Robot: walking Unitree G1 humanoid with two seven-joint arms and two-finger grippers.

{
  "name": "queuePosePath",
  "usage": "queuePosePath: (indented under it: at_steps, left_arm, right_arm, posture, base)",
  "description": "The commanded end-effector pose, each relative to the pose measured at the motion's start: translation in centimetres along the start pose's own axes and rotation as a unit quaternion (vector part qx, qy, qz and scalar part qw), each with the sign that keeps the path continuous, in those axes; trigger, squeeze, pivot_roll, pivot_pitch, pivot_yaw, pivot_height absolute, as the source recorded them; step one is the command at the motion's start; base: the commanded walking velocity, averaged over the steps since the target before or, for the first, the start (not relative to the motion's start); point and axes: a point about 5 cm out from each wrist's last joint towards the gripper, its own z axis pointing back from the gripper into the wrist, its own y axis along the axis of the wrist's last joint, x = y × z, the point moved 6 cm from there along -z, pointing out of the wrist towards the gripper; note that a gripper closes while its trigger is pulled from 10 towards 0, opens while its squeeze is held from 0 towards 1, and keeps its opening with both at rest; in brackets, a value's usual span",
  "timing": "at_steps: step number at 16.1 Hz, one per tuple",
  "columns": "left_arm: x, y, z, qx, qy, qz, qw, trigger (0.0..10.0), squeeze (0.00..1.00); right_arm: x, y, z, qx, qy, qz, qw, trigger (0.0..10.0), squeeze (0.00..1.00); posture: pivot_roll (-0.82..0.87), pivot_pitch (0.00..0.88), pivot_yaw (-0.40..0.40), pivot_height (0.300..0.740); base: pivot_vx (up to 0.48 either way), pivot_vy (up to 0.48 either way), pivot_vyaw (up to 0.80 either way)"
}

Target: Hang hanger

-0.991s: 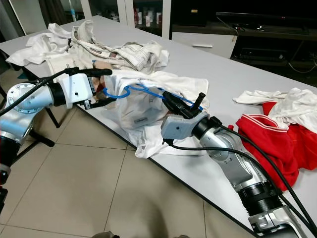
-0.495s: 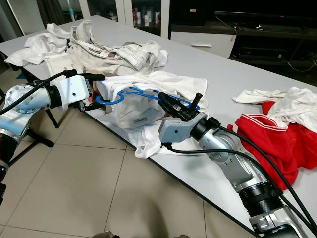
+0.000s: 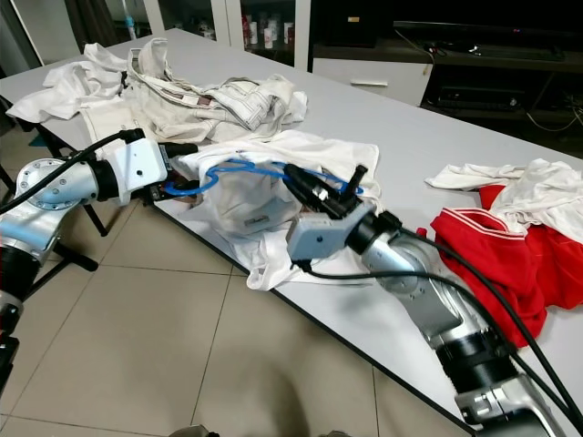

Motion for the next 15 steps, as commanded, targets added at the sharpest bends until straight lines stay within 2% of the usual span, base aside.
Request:
queuePosePath:
  at_steps: [1, 4, 6, 7, 9, 10, 11, 13, 15]
  left_arm:
    - [0.1, 0.1, 0.2, 0.006, -0.005, 0.012, 1.0, 0.0, 0.0]
    - [-0.2, -0.2, 0.2, -0.004, 0.008, 0.006, 1.0, 0.0, 0.0]
    - [0.1, -0.2, 0.1, -0.003, 0.003, 0.01, 1.0, 0.0, 0.0]
    - [0.2, -0.1, 0.0, 0.0, 0.001, 0.012, 1.0, 0.0, 0.0]
    - [0.2, 0.0, 0.0, 0.001, 0.001, 0.013, 1.0, 0.0, 0.0]
    - [0.3, -0.1, -0.1, 0.003, 0.001, 0.02, 1.0, 0.0, 0.0]
    - [0.3, -0.1, -0.1, 0.005, 0.002, 0.026, 1.0, 0.0, 0.0]
    - [0.4, -0.2, -0.1, 0.01, 0.007, 0.045, 0.999, 0.0, 0.0]
    - [0.4, -0.3, -0.1, 0.012, 0.009, 0.052, 0.999, 0.0, 0.0]
  right_arm:
    - [1.6, 0.6, -0.3, 0.018, -0.029, 0.011, 0.999, 10.0, 0.0]
    - [2.1, 0.3, -0.1, 0.015, -0.04, 0.029, 0.999, 10.0, 0.0]
    - [2.0, 0.2, -0.1, 0.013, -0.04, 0.025, 0.999, 10.0, 0.0]
    - [2.3, 0.4, 0.0, 0.019, -0.048, 0.028, 0.998, 10.0, 1.0]
    - [2.3, 0.3, 0.1, 0.017, -0.046, 0.029, 0.998, 10.0, 1.0]
    - [1.3, -0.6, 0.4, -0.004, -0.021, 0.014, 1.0, 10.0, 0.0]
    - [1.0, -1.0, 0.7, -0.013, -0.012, 0.005, 1.0, 10.0, 0.0]
    - [2.0, -1.6, 1.1, -0.026, -0.038, -0.01, 0.999, 10.0, 0.0]
    - [2.3, -2.0, 1.3, -0.033, -0.042, -0.018, 0.998, 10.0, 0.0]
  posture:
    - [0.03, 0.0, 0.033, 0.723]
    - [0.03, 0.0, 0.033, 0.723]
    - [0.03, 0.0, 0.033, 0.723]
    - [0.03, 0.0, 0.034, 0.723]
    - [0.03, 0.0, 0.035, 0.723]
    - [0.03, 0.0, 0.035, 0.723]
    - [0.03, 0.0, 0.037, 0.723]
    - [0.03, 0.0, 0.037, 0.723]
    - [0.03, 0.0, 0.037, 0.723]
  base:
    - [0.0, 0.0, 0.0]
    - [0.0, 0.0, 0.0]
    - [0.0, 0.0, 0.0]
    - [0.0, 0.0, 0.0]
    - [0.0, 0.0, 0.0]
    - [0.0, 0.0, 0.0]
    - [0.0, 0.0, 0.0]
    - [0.0, 0.0, 0.0]
    - [0.0, 0.0, 0.0]
